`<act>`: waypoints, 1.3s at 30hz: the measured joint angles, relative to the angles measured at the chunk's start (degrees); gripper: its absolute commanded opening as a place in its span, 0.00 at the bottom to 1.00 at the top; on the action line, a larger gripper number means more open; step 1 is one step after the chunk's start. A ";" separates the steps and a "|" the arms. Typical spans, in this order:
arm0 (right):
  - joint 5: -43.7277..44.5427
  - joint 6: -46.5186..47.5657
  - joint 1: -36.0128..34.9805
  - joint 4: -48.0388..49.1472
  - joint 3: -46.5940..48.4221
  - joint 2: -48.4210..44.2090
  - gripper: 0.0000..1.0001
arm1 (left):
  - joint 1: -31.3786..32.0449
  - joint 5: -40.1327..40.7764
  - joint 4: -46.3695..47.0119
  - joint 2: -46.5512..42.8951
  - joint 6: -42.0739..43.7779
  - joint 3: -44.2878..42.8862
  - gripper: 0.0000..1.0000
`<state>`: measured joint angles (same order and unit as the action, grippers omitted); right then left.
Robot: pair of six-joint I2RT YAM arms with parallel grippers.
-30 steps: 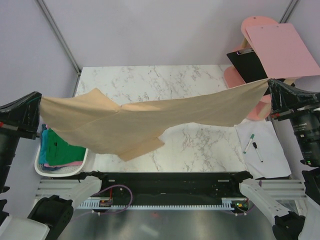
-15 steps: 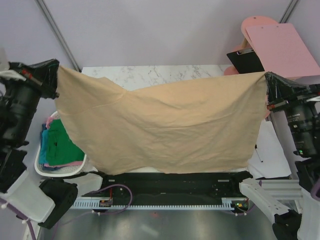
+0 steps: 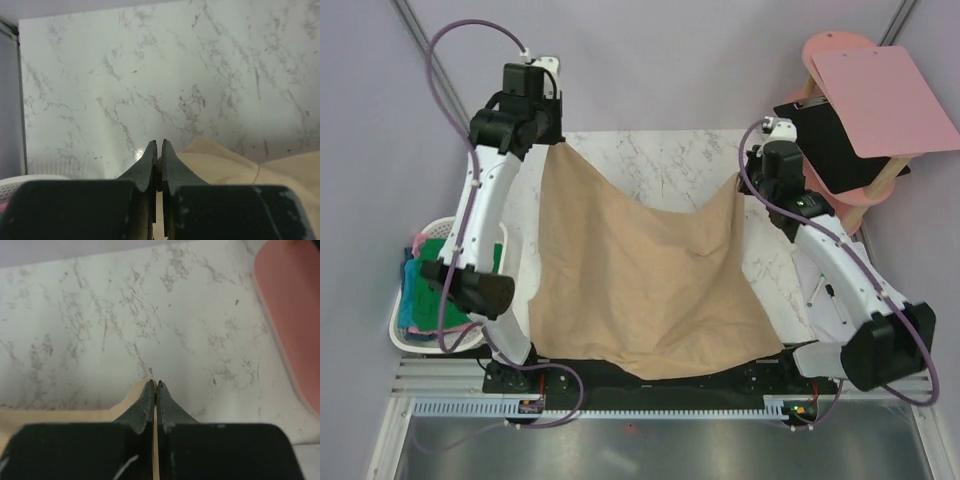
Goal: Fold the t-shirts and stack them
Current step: Flatten out the tshirt, then fold the flattened tshirt in 1/3 of the way
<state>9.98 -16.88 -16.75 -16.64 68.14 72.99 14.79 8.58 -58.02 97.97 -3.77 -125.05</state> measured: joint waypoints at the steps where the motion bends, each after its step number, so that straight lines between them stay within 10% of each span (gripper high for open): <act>1: 0.57 -0.02 0.02 0.76 -0.02 2.95 0.00 | -0.63 -0.28 -0.02 2.93 -0.04 0.63 0.02; 21: 7.87 -0.72 8.50 2.69 42.29 59.28 0.00 | -10.21 -4.26 3.21 38.56 -1.55 -19.96 0.02; 39: 5.99 -1.07 11.93 3.85 41.13 60.83 0.00 | -10.16 -5.81 7.04 30.08 -5.99 -1.07 0.02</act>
<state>15.97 -17.96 -4.82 -12.80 109.27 133.82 4.62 2.76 -50.98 128.05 -9.76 -126.13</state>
